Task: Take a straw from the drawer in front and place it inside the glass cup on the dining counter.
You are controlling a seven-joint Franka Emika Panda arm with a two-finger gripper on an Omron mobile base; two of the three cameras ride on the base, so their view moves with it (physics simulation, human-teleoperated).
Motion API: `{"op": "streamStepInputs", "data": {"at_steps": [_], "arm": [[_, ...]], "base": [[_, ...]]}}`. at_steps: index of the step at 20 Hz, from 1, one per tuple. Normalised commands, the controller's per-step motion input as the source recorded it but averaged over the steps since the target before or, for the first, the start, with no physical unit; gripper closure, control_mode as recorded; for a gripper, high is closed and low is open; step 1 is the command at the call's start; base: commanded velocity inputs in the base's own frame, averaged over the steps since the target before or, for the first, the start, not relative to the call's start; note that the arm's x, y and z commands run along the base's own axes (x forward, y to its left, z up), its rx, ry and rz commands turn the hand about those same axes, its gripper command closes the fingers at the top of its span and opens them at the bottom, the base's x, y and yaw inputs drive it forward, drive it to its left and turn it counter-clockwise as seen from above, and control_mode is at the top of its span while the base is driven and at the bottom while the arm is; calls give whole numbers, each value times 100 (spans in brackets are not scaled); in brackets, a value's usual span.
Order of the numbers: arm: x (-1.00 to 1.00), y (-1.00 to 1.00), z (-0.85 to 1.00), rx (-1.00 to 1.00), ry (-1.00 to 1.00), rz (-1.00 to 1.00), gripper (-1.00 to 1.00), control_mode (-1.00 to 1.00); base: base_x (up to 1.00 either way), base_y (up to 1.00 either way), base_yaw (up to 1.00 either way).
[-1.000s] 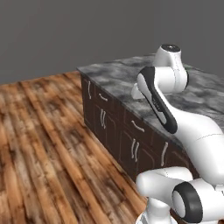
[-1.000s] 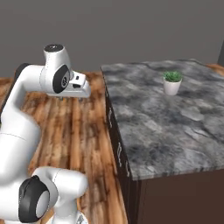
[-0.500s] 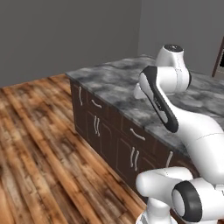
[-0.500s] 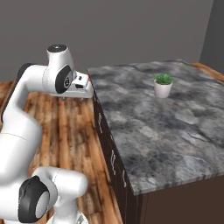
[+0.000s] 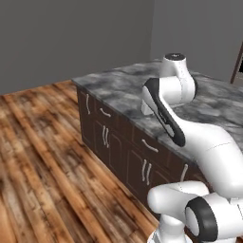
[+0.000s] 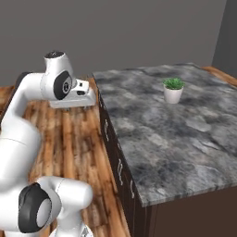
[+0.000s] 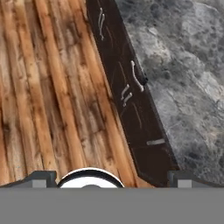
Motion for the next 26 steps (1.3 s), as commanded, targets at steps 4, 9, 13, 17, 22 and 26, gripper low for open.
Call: {"op": "streamStepInputs", "data": {"at_steps": [4,9,13,17,22,26], "arm": [[-1,72,-100,-48,26,23,-100,-100],[0,36,-99,-38,29,19,-100,-100],[4,10,-100,-36,33,12,-100,-100],[18,-7,-91,-31,24,5,-100,-100],[34,-21,-54,-32,11,8,-100,-100],[39,-16,-37,-26,1,4,-100,-100]], "base": [[0,0,0],[0,0,0],[0,0,0],[0,0,0],[0,0,0],[0,0,0]]}}
